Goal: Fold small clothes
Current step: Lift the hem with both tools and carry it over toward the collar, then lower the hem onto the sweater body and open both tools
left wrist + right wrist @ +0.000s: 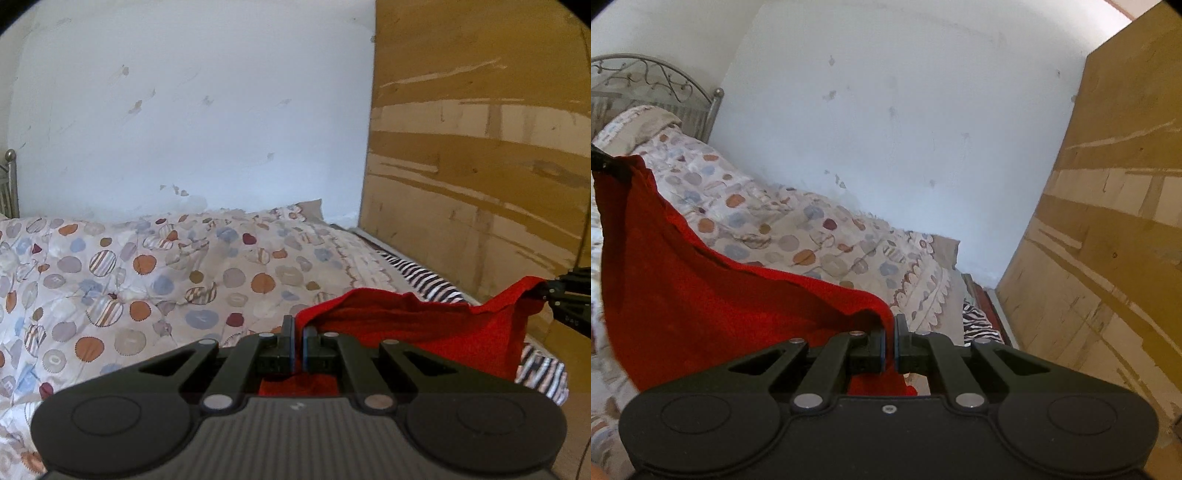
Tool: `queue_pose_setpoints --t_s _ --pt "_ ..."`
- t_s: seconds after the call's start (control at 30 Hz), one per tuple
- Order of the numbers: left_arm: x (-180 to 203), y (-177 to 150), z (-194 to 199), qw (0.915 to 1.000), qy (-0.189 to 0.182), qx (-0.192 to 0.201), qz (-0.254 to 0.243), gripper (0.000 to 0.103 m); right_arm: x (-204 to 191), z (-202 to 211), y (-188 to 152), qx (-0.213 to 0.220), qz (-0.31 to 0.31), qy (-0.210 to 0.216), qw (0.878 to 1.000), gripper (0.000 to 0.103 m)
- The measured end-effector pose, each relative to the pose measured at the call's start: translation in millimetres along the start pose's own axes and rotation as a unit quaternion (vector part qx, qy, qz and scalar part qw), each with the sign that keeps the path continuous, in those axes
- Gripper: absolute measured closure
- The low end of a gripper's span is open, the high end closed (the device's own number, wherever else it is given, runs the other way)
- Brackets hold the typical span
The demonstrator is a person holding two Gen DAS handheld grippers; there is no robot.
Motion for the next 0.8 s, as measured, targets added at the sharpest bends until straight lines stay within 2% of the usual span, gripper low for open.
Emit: queue_pose_setpoints --t_s 0.2,0.47,0.8 --pt "-12 6 -67 0.9994 0.008 -0.033 -0.002 0.1 1 -73 1 -0.033 -0.006 0.001 0.999 0.1" --pt "-34 -3 -145 0.9963 0.019 -0.083 0.006 0.1 -6 -160 -11 -0.079 -0.012 0.011 0.997 0.1" --pt "-51 -22 -205 0.9919 0.015 -0.125 0.017 0.1 -18 -218 -31 -0.118 -0.004 0.024 0.993 0.1"
Point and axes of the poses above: each gripper's, at about its wrist camera, not at the fingertips, and z roughly against the way its jaws point, x to its right, y to its top, the point moved 1 cm from there along -z, roughly the way its jaws point, and after that the axes turned 4 degrees about -x, right-handed, at the moved point
